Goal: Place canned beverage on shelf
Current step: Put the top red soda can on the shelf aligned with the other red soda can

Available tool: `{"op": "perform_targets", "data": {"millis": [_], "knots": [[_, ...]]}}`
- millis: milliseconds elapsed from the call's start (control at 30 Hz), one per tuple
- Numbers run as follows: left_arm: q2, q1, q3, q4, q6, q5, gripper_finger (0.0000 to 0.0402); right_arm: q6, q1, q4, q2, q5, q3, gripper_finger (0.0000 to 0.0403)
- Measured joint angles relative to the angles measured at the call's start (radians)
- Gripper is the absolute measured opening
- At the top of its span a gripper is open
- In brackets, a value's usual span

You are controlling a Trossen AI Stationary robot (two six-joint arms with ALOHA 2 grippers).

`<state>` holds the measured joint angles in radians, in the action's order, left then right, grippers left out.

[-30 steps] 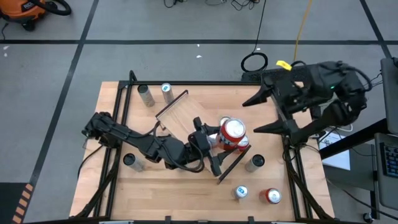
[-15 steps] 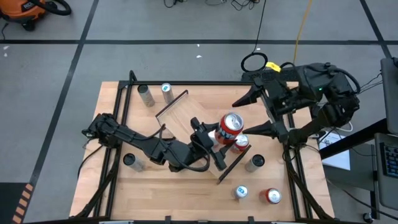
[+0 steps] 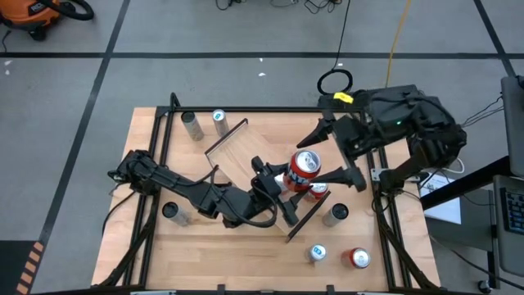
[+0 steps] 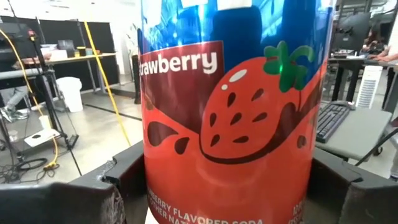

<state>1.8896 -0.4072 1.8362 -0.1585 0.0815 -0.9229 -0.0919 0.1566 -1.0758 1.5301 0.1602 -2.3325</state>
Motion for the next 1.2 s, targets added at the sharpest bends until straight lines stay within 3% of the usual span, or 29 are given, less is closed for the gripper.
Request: {"op": "perform_targets", "data": {"millis": [467, 800, 967, 1067, 1200], "knots": [[0.000, 0.000, 0.000, 0.012, -0.050, 0.006, 0.0293, 0.039, 0.000, -0.001, 0.028, 0.052, 0.000, 0.0388], [0.000, -0.001, 0.000, 0.015, -0.052, 0.008, 0.0293, 0.065, 0.002, -0.016, 0.049, 0.055, 0.000, 0.0292], [0.000, 0.000, 0.000, 0.023, -0.052, 0.004, 0.0293, 0.079, 0.002, -0.029, 0.047, 0.052, 0.000, 0.0275], [0.000, 0.000, 0.000, 0.023, -0.050, 0.006, 0.0307, 0.080, 0.002, -0.031, 0.046, 0.054, 0.000, 0.0280], [0.000, -0.001, 0.000, 0.020, -0.050, 0.026, 0.0354, 0.079, 0.002, -0.046, 0.037, 0.054, 0.001, 0.0283]]}}
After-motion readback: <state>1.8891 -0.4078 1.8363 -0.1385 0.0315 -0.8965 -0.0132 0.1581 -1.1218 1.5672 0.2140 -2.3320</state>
